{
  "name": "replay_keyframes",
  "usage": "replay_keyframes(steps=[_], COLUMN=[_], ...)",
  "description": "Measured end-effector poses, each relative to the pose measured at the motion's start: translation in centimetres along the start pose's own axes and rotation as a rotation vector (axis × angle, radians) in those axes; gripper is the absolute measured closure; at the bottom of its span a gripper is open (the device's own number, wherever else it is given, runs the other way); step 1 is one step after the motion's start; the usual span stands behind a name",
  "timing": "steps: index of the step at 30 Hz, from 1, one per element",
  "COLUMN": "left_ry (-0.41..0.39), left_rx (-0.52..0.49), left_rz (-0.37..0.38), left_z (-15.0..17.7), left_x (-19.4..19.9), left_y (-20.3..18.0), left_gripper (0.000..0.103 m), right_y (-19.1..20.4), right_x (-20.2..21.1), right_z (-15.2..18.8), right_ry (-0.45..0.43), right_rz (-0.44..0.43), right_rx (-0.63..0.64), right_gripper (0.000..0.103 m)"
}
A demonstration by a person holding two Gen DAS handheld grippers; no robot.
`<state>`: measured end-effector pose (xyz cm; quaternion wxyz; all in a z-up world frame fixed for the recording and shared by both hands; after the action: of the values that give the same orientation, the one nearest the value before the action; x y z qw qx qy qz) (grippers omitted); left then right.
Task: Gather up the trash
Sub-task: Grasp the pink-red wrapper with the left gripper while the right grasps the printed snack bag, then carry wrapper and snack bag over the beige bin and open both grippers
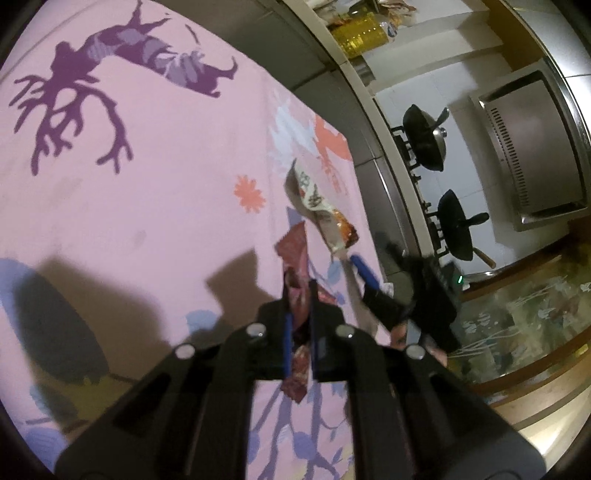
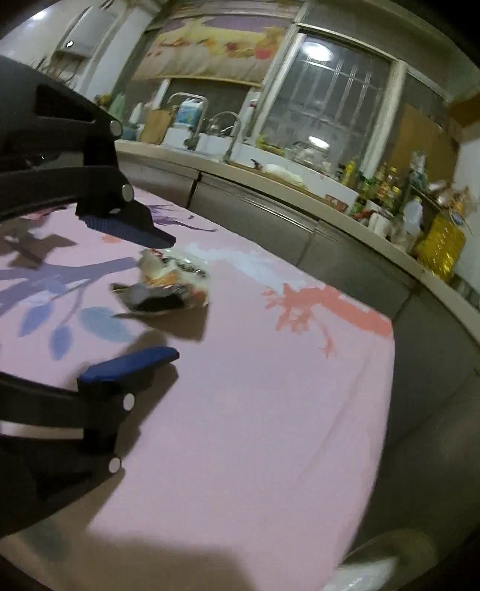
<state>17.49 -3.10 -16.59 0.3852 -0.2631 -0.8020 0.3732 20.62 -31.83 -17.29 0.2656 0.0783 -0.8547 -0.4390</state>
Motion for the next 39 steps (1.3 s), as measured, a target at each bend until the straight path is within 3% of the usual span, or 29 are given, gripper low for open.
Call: replay_keyframes(steps=[4, 5, 6, 10, 14, 19, 23, 28, 33, 39], left_ry=[0.001, 0.000, 0.001, 0.018, 0.064, 0.155, 0.243, 0.326, 0.372, 0.433], left_rx=[0.002, 0.001, -0.004, -0.035, -0.071, -0.158, -0.249, -0.415, -0.532, -0.632], left_rz=[-0.011, -0.014, -0.018, -0.031, -0.030, -0.006, 0.012, 0.052, 0.077, 0.042], left_z=[0.1, 0.1, 0.2, 0.8, 2.1, 5.0, 7.5, 10.1, 12.2, 15.3], left_x=[0.2, 0.2, 0.2, -0.2, -1.9, -5.7, -9.8, -16.9, -23.8, -30.5], left_y=[0.5, 0.4, 0.4, -0.5, -2.2, -6.1, -10.1, -17.6, -23.4, -26.1], left_gripper=[0.097, 0.097, 0.097, 0.097, 0.097, 0.097, 0.097, 0.097, 0.097, 0.097], right_y=[1.2, 1.4, 1.4, 1.2, -0.3, -4.9, -8.8, -13.6, -16.1, -17.2], right_x=[-2.7, -3.5, -4.3, -3.0, 1.1, 8.5, 15.0, 21.6, 23.6, 21.7], right_z=[-0.1, 0.1, 0.6, 1.1, 0.7, -1.1, -4.0, -8.9, -11.8, -13.8], right_ry=[0.038, 0.060, 0.090, 0.077, 0.045, -0.041, -0.174, -0.369, -0.453, -0.424], right_rz=[0.026, 0.028, 0.033, -0.006, -0.017, -0.014, 0.014, 0.115, 0.248, 0.333], right_rx=[0.082, 0.099, 0.100, 0.071, 0.062, -0.016, -0.050, -0.049, 0.057, 0.268], right_gripper=[0.054, 0.071, 0.082, 0.092, 0.093, 0.093, 0.093, 0.093, 0.093, 0.093])
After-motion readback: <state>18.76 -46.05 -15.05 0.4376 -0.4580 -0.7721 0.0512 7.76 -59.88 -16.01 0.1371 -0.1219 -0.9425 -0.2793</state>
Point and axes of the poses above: each gripper's, at about its wrist camera, not at the fingertips, and x roughly against the way its jaws point, y to its left, z to its underside, the point moved 4 cm from there along -x, roughly the way its jaws point, and after that the axes turned 13 degrees about -y, right-handed, at the moved point
